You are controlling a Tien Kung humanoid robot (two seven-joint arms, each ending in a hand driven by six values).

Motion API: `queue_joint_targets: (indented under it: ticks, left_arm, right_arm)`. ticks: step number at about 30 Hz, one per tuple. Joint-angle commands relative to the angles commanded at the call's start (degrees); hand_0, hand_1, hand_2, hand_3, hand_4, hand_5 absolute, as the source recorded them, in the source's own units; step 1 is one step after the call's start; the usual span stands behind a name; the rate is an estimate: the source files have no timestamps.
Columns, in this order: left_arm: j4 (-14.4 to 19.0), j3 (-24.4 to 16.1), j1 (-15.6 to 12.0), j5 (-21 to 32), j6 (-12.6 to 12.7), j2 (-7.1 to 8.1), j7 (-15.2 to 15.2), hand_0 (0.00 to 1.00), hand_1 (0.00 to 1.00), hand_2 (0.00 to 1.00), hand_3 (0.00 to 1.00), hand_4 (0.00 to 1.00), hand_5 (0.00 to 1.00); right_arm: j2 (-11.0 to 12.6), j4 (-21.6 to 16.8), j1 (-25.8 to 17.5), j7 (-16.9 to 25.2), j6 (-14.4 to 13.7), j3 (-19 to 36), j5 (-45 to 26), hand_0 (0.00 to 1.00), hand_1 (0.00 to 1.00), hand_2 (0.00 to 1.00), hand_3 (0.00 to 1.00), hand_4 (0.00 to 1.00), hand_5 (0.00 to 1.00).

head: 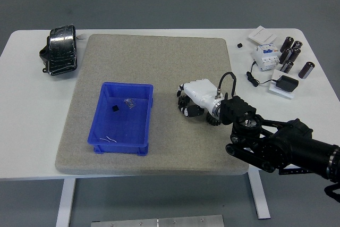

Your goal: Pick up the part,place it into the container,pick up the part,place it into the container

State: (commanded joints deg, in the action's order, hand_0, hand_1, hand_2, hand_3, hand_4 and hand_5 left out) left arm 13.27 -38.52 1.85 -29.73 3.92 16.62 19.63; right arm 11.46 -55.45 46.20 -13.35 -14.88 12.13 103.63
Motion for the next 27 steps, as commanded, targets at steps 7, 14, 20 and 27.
queue_joint_targets:
  ticks: [7, 14, 20, 27]
  left_arm:
    - [-0.02, 0.18, 0.00, 0.31, 0.02, 0.03, -0.12, 0.686, 0.670, 0.645, 0.584, 0.708, 0.273]
    - [0.01, 0.07, -0.15, 0.32, 0.07, -0.03, -0.06, 0.686, 0.670, 0.646, 0.583, 0.708, 0.273]
    - [0.06, -0.35, -0.26, -0.13, 0.07, -0.05, 0.18, 0.686, 0.670, 0.646, 0.583, 0.709, 0.275]
    - [0.11, -0.54, -0.22, -0.48, 0.06, -0.07, 0.31, 0.686, 0.670, 0.646, 0.582, 0.710, 0.275]
  right_arm:
    - [0.11, -0.11, -0.02, 0.46, -0.53, -0.11, -0.27, 0.306, 0.494, 0.389, 0.536, 0.585, 0.091]
    - [0.83, -3.26, -0.44, 0.04, -1.31, 1.65, 1.29, 0.303, 0.493, 0.385, 0.525, 0.572, 0.080]
    - [1.05, -10.78, -0.67, -1.81, -2.06, 6.13, 5.59, 0.306, 0.496, 0.391, 0.528, 0.567, 0.063]
    - [-1.24, -20.06, -0.08, -2.88, -4.08, 5.61, 9.38, 0.321, 0.525, 0.517, 0.572, 0.597, 0.025]
